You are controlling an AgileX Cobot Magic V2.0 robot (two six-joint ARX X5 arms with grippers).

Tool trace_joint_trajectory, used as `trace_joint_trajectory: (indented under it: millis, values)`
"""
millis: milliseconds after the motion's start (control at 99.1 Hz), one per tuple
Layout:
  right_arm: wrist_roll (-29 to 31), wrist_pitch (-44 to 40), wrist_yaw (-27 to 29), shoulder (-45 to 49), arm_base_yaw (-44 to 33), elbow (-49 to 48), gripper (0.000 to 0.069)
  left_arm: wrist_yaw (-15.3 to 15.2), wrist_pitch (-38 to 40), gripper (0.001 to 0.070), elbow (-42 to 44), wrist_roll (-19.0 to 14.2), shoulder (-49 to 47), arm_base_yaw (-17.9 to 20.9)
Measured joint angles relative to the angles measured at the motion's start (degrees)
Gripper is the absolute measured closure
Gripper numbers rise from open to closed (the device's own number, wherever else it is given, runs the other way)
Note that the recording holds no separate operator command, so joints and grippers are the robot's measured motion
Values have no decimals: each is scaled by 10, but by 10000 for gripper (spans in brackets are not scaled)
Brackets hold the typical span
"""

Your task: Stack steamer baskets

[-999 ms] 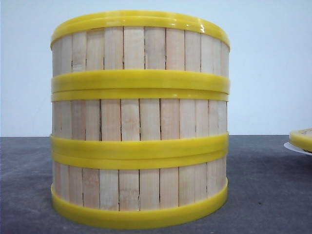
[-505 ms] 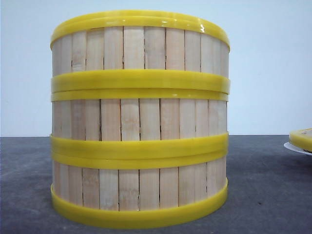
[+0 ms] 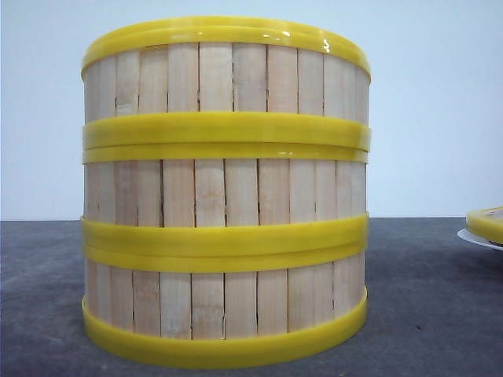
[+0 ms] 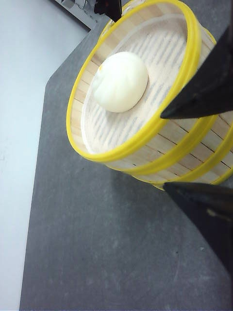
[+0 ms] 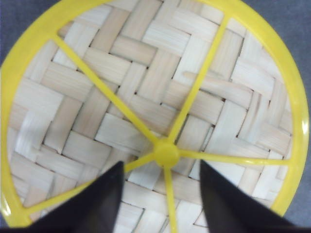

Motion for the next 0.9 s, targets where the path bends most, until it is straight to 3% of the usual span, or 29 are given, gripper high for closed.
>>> trace_joint_trajectory:
  millis: [414, 605, 898]
  values:
    - [0, 26, 0, 3, 0, 0, 533, 0, 0, 475, 0, 0, 0, 0]
    - [0, 29, 1, 3, 0, 0, 585, 0, 0, 475, 0, 0, 0, 0]
    - [0, 28, 1, 5, 0, 0, 593, 0, 0, 475, 0, 0, 0, 0]
